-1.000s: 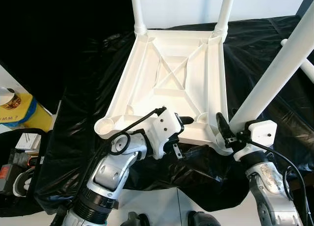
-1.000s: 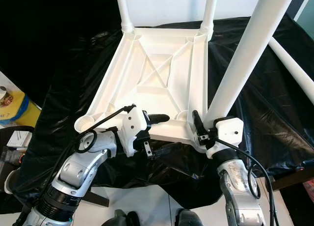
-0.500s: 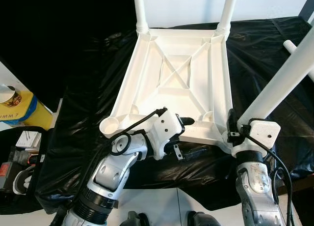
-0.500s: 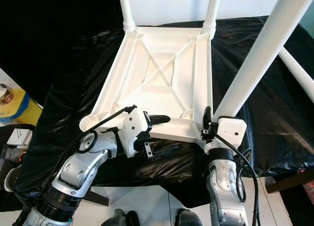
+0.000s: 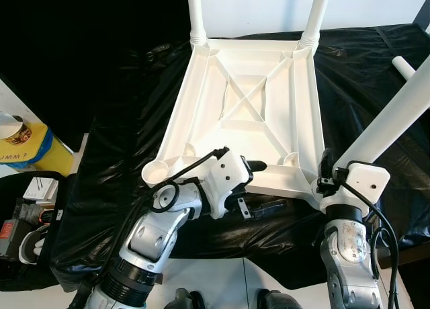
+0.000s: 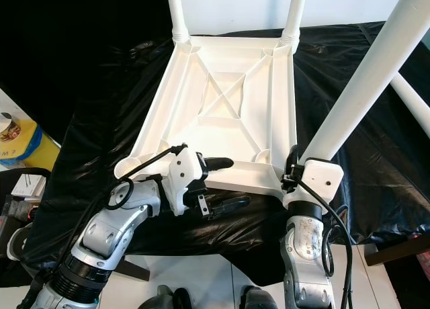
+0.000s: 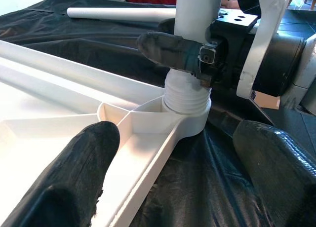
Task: Building children table
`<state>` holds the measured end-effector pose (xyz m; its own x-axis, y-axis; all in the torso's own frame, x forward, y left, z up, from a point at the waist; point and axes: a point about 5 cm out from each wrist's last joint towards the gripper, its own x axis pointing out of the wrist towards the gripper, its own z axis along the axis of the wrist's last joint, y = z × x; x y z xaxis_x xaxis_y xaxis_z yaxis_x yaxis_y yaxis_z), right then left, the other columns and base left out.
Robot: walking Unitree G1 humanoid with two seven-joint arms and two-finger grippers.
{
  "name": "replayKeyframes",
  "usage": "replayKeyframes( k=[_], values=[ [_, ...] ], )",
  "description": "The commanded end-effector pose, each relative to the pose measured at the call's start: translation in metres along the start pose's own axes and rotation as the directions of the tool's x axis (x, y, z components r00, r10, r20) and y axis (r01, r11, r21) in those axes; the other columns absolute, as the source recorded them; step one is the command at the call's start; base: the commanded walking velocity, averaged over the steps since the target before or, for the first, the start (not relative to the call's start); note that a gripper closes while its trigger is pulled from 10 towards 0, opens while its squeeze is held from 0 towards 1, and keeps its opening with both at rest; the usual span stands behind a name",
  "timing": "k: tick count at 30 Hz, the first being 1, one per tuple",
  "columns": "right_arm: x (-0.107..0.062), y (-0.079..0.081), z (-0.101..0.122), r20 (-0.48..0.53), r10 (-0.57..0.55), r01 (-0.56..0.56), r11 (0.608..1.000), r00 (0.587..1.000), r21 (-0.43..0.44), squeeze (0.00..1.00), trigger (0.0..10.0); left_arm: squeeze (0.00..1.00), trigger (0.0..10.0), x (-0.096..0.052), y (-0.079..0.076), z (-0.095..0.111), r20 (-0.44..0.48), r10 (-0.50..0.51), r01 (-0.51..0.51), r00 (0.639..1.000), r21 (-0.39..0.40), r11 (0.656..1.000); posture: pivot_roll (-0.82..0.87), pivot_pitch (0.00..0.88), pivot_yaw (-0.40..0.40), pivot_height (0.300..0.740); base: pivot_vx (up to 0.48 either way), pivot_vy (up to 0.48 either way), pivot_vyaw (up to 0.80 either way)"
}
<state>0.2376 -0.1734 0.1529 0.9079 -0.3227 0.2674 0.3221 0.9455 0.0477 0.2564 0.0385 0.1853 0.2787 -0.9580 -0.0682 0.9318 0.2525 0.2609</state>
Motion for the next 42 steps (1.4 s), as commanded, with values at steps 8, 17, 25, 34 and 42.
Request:
replayKeyframes(
  k=[8, 17, 25, 34, 42],
  values=[
    [-0.005, -0.010, -0.012, -0.043, 0.081, -0.080, 0.997, 0.996, 0.020, 1.00, 10.0, 0.00, 10.0, 0.000, -0.002, 0.002, -0.001, 0.019, -0.019, 1.000, 0.006, 1.000, -0.15, 0.161, 0.068, 0.740, 0.000, 0.000, 0.00],
    [0.003, -0.017, -0.003, -0.009, 0.282, -0.282, 0.959, 0.959, 0.001, 1.00, 10.0, 0.00, 10.0, 0.001, -0.001, 0.002, 0.001, 0.023, -0.023, 1.000, 0.007, 1.000, -0.15, 0.165, 0.066, 0.740, 0.000, 0.000, 0.00],
    [0.009, -0.014, 0.002, -0.029, 0.564, -0.564, 0.825, 0.826, -0.032, 0.00, 10.0, 0.00, 10.0, 0.002, 0.000, 0.002, 0.005, 0.025, -0.025, 1.000, 0.006, 1.000, -0.16, 0.170, 0.072, 0.740, 0.000, 0.000, 0.00],
    [0.015, -0.017, 0.000, -0.082, 0.718, -0.723, 0.686, 0.691, -0.082, 0.00, 4.7, 0.00, 10.0, 0.003, 0.000, 0.004, 0.009, 0.021, -0.021, 1.000, 0.004, 1.000, -0.16, 0.172, 0.078, 0.740, 0.000, 0.000, 0.00],
    [0.005, -0.020, -0.009, -0.116, 0.723, -0.730, 0.682, 0.681, -0.039, 0.00, 0.0, 0.00, 10.0, 0.003, 0.000, 0.005, 0.013, 0.022, -0.022, 1.000, 0.003, 1.000, -0.16, 0.171, 0.075, 0.740, 0.000, 0.000, 0.00]
  ],
)
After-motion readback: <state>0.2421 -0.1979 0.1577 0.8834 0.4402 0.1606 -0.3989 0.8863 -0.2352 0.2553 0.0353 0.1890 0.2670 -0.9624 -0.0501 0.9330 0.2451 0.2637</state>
